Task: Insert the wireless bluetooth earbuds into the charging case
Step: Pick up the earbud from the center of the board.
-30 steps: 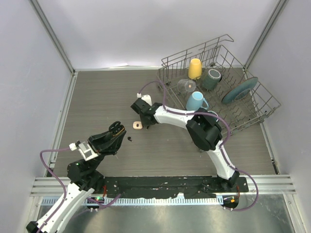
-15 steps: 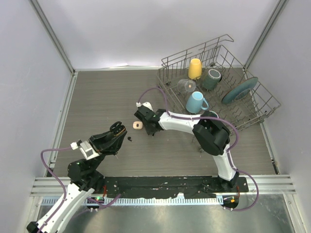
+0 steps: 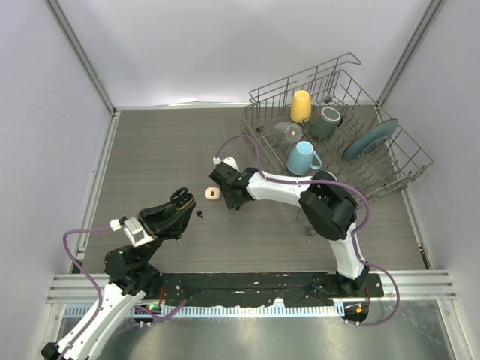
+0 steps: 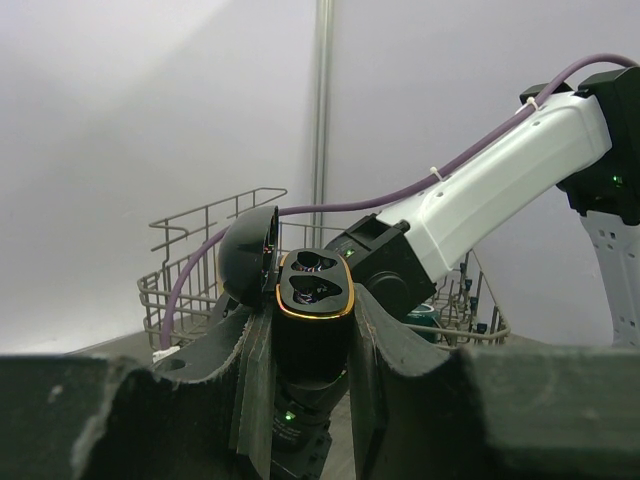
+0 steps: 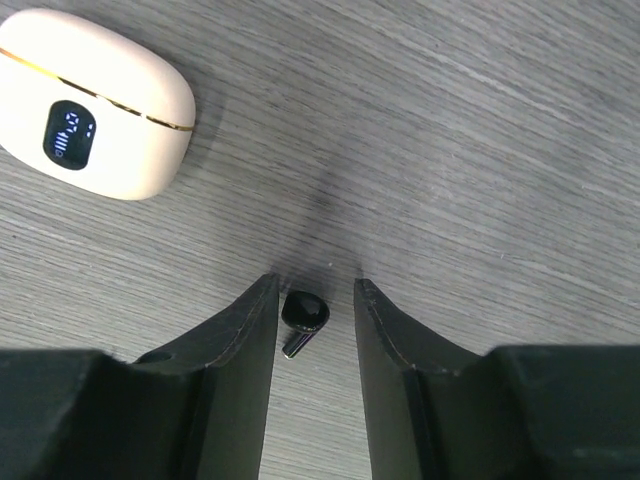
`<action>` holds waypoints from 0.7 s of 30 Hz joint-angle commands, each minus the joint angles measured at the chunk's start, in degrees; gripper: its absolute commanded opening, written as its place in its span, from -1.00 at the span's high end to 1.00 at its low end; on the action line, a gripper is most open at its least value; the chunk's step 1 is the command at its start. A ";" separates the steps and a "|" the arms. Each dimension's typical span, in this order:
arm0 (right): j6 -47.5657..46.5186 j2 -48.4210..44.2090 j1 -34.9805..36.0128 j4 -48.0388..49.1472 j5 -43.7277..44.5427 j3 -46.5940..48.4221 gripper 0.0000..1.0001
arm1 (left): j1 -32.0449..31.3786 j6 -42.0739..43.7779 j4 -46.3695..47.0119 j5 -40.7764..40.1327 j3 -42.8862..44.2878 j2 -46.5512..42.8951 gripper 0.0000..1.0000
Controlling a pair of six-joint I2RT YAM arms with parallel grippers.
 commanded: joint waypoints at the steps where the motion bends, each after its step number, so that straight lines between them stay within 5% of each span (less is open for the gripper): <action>1: 3.16 0.06 0.28 -4.37 0.76 -0.12 0.15 | -0.01 1.10 0.97 -0.52 -5.21 -2.95 1.00; 21: 15.82 -0.55 0.45 -5.69 4.54 -0.91 0.27 | 0.08 1.10 0.53 -0.96 -5.29 -2.95 1.00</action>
